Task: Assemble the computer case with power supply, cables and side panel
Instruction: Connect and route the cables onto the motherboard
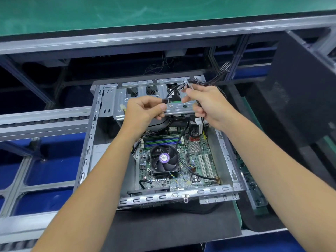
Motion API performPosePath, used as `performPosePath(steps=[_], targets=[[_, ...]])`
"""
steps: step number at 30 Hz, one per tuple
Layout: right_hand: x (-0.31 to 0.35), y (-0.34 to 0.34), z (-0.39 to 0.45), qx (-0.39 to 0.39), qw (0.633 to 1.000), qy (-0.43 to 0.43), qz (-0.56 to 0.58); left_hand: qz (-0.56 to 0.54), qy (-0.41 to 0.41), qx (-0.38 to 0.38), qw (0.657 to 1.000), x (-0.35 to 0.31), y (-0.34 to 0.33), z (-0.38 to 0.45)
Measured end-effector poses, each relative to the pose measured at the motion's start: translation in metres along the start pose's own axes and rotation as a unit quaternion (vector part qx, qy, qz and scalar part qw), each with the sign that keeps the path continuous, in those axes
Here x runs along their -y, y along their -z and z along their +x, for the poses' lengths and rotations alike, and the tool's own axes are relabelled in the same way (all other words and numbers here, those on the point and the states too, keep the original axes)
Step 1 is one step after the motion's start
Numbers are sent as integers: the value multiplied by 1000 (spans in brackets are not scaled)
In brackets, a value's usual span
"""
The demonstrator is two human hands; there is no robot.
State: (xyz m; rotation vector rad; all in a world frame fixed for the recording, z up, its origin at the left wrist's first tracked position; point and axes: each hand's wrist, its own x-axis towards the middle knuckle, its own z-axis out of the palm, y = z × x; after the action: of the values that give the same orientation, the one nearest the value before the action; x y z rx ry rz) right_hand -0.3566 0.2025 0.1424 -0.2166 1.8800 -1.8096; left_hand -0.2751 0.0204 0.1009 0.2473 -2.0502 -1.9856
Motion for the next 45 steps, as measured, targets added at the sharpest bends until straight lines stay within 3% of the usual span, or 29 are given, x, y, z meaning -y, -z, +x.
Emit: performPosePath(steps=[10,20,24,30,45], targets=[[-2,-5,1,7,1000,11,14,-26,50,107,993,-1,-4,-2],[-13,-4,2,28,998,38,-28,2,86,168,982,1,-2,-3],[-20,-3,-2,24,997,60,-40,24,94,178,979,1,-4,-2],[-26,-7,-17,21,982,159,-101,53,86,202,974,3,-5,0],[-41,-8,-20,34,975,176,-131,90,107,263,955,5,-1,-3]])
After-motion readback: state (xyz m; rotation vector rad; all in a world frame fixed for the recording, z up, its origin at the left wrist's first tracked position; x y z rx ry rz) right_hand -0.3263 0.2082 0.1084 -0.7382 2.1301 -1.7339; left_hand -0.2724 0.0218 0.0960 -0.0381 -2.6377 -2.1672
